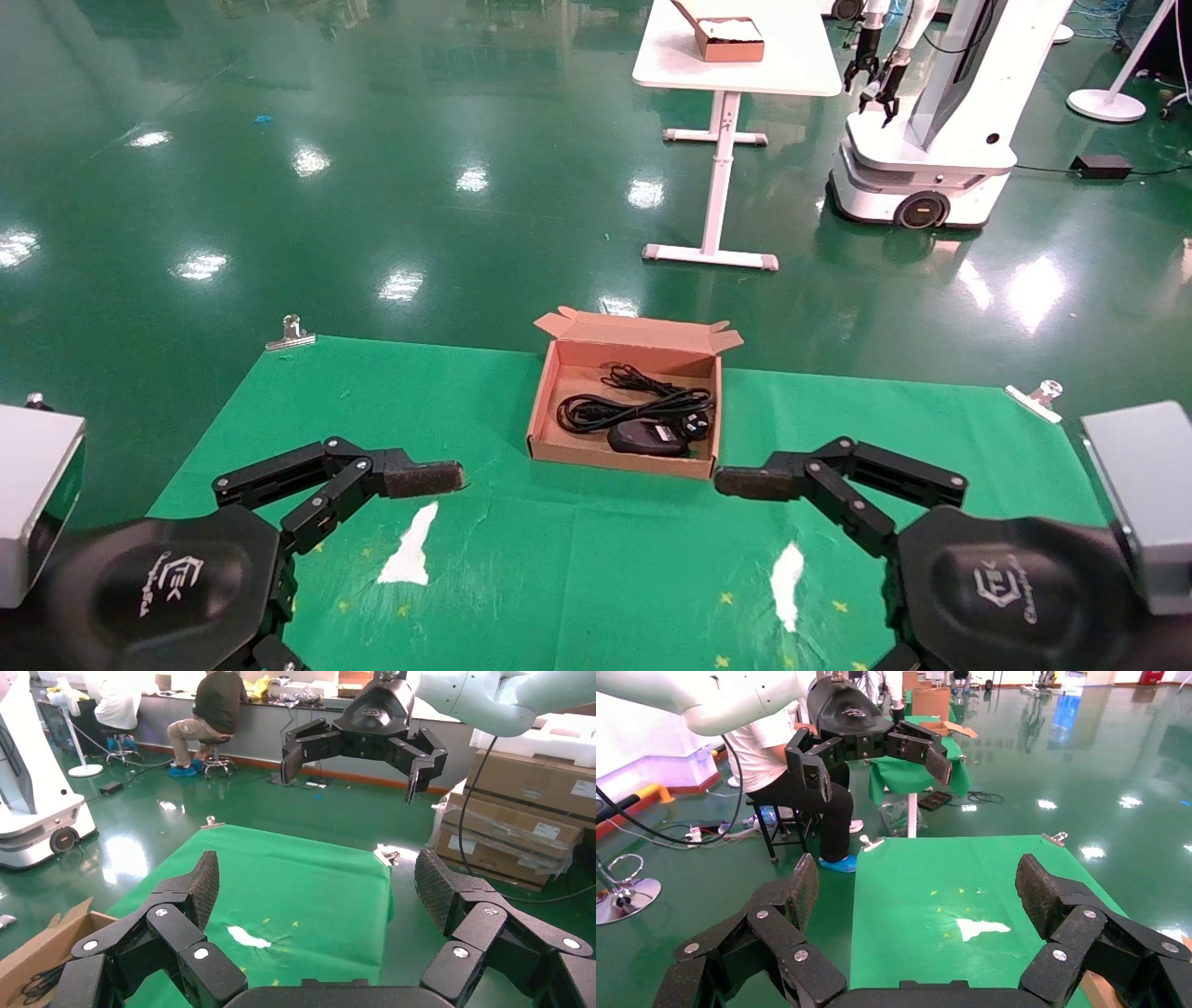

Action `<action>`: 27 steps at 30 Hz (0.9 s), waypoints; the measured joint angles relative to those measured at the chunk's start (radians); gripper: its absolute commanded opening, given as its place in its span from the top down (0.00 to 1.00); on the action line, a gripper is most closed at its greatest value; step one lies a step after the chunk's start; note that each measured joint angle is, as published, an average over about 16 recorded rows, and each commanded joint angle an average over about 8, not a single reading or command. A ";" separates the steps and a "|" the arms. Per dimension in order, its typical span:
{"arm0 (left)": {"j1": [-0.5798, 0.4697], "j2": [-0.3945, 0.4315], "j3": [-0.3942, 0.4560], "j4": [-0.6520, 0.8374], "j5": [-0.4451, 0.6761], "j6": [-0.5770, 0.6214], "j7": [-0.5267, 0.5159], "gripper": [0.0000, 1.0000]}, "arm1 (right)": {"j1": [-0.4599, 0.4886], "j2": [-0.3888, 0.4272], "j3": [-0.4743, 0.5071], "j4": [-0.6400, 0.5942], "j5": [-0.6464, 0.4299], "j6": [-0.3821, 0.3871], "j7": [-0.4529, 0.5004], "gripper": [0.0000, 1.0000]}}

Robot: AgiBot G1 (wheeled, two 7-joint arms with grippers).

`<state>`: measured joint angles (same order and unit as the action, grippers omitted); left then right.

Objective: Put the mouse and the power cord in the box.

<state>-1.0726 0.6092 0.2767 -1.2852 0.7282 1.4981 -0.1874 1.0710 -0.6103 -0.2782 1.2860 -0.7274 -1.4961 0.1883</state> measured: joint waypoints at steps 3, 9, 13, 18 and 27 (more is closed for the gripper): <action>0.000 0.000 0.001 0.000 0.000 -0.001 0.000 0.00 | 0.001 0.000 0.000 -0.001 -0.001 0.000 0.000 0.00; -0.001 0.001 0.001 0.001 0.001 -0.001 0.000 0.00 | 0.003 0.000 -0.001 -0.002 -0.002 0.001 -0.001 0.00; -0.001 0.001 0.002 0.001 0.001 -0.002 0.000 0.00 | 0.004 -0.001 -0.001 -0.002 -0.003 0.001 -0.001 0.00; -0.001 0.001 0.002 0.001 0.002 -0.002 0.000 0.00 | 0.004 -0.001 -0.002 -0.003 -0.004 0.001 -0.002 0.00; -0.002 0.002 0.002 0.002 0.002 -0.002 0.000 0.00 | 0.004 -0.001 -0.002 -0.003 -0.004 0.001 -0.002 0.00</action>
